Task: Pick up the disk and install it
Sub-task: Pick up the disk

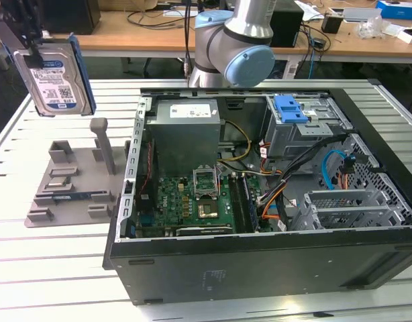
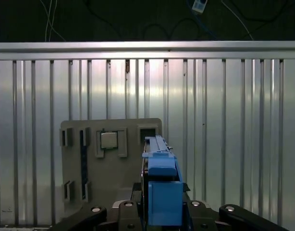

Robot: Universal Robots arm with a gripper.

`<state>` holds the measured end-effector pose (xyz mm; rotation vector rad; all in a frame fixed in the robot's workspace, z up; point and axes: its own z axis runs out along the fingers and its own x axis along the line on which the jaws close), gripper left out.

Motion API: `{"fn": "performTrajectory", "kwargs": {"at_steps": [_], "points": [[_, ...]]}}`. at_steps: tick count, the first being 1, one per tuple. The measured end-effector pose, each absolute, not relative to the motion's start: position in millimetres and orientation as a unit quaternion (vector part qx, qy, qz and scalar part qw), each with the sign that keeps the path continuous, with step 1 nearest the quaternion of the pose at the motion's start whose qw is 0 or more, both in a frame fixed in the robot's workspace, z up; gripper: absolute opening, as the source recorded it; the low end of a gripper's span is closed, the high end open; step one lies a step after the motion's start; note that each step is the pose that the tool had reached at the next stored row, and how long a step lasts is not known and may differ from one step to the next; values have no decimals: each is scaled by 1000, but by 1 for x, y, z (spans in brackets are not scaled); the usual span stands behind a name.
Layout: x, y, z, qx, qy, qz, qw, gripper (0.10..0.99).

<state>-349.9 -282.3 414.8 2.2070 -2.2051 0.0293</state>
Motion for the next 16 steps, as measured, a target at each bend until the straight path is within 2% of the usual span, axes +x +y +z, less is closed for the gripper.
{"fn": "performTrajectory", "kwargs": {"at_steps": [16], "points": [[-350, -281, 460, 707, -707, 9, 11, 365]]}}
